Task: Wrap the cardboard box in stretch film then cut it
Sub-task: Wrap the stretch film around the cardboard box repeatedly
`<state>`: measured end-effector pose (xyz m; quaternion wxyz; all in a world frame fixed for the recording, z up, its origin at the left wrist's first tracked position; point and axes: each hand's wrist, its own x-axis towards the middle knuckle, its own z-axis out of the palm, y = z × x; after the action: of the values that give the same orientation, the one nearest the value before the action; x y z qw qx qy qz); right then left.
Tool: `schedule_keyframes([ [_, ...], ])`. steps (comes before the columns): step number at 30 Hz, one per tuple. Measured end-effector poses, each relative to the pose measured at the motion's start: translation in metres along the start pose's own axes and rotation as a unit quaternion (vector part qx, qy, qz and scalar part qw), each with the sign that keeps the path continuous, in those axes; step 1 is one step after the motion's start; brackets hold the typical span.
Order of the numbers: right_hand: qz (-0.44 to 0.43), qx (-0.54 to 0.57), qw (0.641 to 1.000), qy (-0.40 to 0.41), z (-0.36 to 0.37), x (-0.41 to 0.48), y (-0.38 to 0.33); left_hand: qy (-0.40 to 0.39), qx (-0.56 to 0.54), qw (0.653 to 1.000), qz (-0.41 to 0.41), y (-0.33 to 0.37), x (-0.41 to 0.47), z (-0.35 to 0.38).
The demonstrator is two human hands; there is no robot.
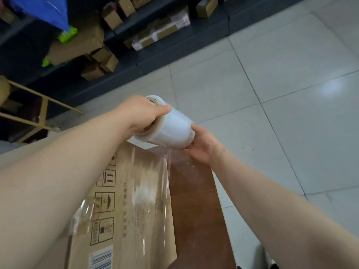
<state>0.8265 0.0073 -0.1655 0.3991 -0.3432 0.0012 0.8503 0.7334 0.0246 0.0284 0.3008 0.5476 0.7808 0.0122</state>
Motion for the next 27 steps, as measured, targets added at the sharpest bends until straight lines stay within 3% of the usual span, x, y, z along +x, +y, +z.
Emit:
schedule_keyframes([
  [2,0.009,0.009,1.000,-0.005,0.001,0.005,-0.001,-0.009,-0.091,0.995,-0.050,-0.001,0.008,-0.002],
  [5,0.023,0.020,0.999,-0.010,0.003,0.012,-0.002,-0.017,-0.103,0.992,-0.065,-0.002,0.018,-0.003],
  [20,0.048,-0.072,0.996,0.033,0.034,0.065,-0.005,-0.003,0.132,0.991,0.024,-0.011,0.043,-0.025],
  [27,0.089,-0.098,0.991,0.013,0.054,0.097,-0.015,-0.024,0.182,0.983,-0.023,-0.022,0.062,-0.037],
])
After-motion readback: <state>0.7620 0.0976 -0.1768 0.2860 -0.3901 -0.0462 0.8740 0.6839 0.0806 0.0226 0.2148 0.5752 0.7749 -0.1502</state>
